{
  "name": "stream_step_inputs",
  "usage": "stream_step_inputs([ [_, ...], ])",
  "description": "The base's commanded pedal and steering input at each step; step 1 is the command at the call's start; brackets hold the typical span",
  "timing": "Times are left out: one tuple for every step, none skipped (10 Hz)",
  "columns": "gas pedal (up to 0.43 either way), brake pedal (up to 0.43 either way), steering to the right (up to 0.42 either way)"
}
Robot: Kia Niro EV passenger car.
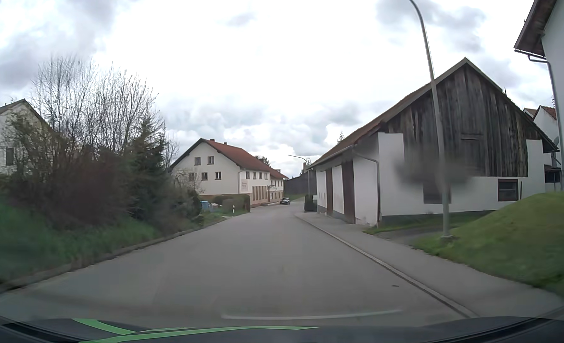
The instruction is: Follow the waypoints while adhering to traffic rules and regulations
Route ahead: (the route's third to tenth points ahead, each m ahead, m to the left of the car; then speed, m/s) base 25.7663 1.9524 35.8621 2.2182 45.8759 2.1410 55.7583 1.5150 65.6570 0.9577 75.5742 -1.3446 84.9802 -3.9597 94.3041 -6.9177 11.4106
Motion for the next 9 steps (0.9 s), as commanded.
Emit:
stream_step_inputs([
  [0.000, 0.000, -0.001],
  [0.000, 0.000, -0.001],
  [0.000, 0.000, -0.001],
  [0.000, 0.000, -0.001],
  [0.000, 0.000, -0.001],
  [0.000, 0.000, -0.001],
  [0.008, 0.000, -0.001],
  [0.008, 0.000, -0.001],
  [0.008, 0.000, -0.001],
])
